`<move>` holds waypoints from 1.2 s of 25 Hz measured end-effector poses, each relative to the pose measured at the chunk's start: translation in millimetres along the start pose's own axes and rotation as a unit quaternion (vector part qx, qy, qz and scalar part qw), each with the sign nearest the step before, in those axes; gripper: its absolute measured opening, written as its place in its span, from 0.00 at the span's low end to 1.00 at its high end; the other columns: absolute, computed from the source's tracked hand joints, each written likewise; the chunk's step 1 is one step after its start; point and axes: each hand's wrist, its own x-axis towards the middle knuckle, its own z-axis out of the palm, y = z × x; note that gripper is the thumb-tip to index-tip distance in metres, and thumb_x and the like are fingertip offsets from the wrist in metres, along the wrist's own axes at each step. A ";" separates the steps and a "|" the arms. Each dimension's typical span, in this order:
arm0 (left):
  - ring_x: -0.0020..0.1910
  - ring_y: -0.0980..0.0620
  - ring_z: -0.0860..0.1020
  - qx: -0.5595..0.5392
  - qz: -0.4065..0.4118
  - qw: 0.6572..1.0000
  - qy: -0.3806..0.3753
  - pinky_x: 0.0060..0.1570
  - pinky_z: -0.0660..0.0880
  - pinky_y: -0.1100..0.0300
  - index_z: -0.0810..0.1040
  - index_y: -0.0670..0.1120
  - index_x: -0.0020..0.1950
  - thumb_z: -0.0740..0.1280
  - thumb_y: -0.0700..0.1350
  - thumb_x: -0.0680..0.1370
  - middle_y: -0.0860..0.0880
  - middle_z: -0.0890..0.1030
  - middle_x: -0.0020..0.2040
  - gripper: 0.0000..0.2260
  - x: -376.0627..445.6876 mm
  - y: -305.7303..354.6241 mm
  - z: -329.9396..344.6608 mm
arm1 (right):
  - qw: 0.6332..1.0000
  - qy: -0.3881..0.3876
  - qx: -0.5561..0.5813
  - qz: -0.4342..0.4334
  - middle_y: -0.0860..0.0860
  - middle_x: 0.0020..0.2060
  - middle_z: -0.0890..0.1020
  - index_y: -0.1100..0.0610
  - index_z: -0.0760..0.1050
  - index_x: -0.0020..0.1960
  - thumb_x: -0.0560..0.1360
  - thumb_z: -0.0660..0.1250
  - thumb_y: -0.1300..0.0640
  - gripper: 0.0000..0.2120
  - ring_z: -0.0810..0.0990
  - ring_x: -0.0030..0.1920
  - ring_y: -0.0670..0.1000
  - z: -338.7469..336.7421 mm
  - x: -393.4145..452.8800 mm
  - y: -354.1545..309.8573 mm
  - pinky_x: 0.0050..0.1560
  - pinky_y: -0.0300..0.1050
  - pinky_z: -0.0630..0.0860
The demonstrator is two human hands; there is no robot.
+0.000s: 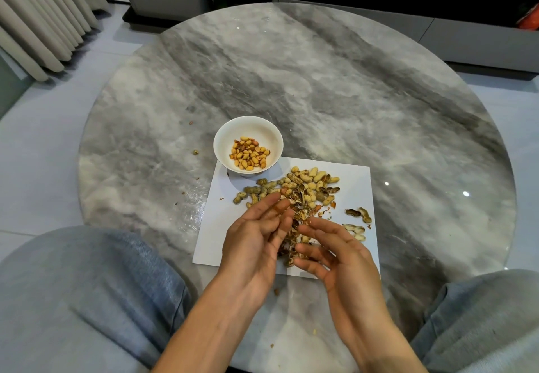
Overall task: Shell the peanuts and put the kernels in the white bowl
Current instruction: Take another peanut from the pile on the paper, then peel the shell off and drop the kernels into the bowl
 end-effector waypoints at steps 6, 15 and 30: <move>0.54 0.43 0.84 -0.020 0.039 0.999 0.000 0.52 0.82 0.57 0.77 0.36 0.60 0.56 0.28 0.82 0.35 0.83 0.55 0.13 -4.6 12.0 -6.1 | 0.999 0.008 -0.023 -0.025 0.58 0.48 0.86 0.62 0.81 0.55 0.78 0.64 0.66 0.09 0.81 0.39 0.54 -4.9 1.7 -3.6 0.39 0.48 0.80; 0.56 0.55 0.81 0.512 0.429 0.744 -0.018 0.58 0.77 0.61 0.82 0.47 0.62 0.61 0.36 0.83 0.52 0.84 0.55 0.14 26.2 58.8 8.2 | 0.997 0.006 -0.051 -0.061 0.57 0.46 0.86 0.61 0.81 0.54 0.78 0.64 0.67 0.09 0.81 0.37 0.52 -13.7 5.9 -5.2 0.38 0.46 0.80; 0.51 0.45 0.77 0.741 0.340 0.579 0.017 0.44 0.72 0.55 0.80 0.46 0.51 0.67 0.40 0.76 0.47 0.81 0.50 0.05 29.1 5.1 -37.7 | 0.896 -0.030 -0.368 -0.247 0.36 0.30 0.79 0.50 0.82 0.49 0.78 0.68 0.61 0.07 0.74 0.30 0.41 -2.5 23.4 13.7 0.31 0.30 0.68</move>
